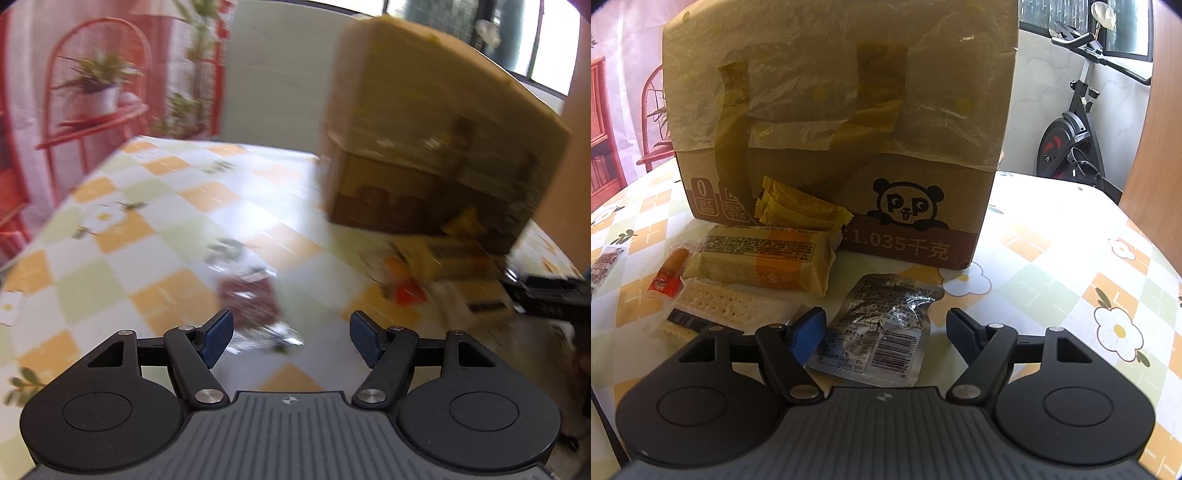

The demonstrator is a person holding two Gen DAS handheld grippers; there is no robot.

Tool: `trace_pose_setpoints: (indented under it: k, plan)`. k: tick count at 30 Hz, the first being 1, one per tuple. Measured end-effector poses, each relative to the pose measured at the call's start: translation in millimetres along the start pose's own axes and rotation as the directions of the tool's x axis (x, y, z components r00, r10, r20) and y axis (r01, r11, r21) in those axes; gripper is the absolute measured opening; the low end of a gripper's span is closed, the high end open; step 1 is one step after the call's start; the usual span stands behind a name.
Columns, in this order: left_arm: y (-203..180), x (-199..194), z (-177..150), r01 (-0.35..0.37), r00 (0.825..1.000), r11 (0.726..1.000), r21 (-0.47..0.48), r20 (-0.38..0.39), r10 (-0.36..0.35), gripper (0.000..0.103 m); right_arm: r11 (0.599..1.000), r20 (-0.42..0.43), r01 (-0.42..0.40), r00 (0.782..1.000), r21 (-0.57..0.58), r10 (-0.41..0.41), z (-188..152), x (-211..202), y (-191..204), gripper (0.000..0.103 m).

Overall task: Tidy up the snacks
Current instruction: 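Grasp the red-brown packet with the left tool while the right tool grasps the silver foil packet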

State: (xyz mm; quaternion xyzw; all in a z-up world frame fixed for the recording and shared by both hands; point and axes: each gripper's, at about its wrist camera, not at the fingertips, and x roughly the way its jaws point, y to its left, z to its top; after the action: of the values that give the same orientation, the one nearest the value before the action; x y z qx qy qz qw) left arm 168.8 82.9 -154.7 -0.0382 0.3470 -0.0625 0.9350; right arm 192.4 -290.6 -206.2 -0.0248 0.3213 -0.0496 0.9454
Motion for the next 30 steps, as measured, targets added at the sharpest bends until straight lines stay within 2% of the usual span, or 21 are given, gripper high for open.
trace_pose_setpoints:
  k: [5,12,14,17,21,24,30]
  plan:
    - [5,17,14,-0.080,0.997,0.997,-0.015,-0.022,0.079,0.072,1.000,-0.001,0.000,1.000,-0.001,0.000,0,0,1,0.075]
    - [-9,36,19,-0.218,0.975,0.976,0.032,-0.028,0.218,0.069,1.000,-0.001,0.001,1.000,-0.003,-0.001,0,0,1,0.075]
    - [-12,32,19,-0.202,0.979,0.978,0.041,-0.018,0.203,0.055,1.000,-0.001,0.000,1.000,-0.003,0.000,0,0,1,0.075]
    - [-17,27,15,-0.188,0.982,0.981,0.047,-0.002,0.188,0.044,1.000,-0.001,-0.004,1.000,0.000,0.004,0,0,0,0.075]
    - [-12,19,3,-0.134,0.991,0.991,-0.021,0.027,0.134,0.043,1.000,-0.001,-0.001,1.000,-0.003,0.001,0,0,0,0.074]
    - [-10,18,-2,-0.127,0.991,0.991,-0.043,0.042,0.128,0.043,1.000,-0.001,-0.002,1.000,-0.004,0.002,1,1,1,0.074]
    - [-10,20,-2,-0.122,0.991,0.992,-0.037,0.047,0.123,0.043,1.000,0.001,0.002,1.000,-0.008,-0.002,0,0,1,0.074]
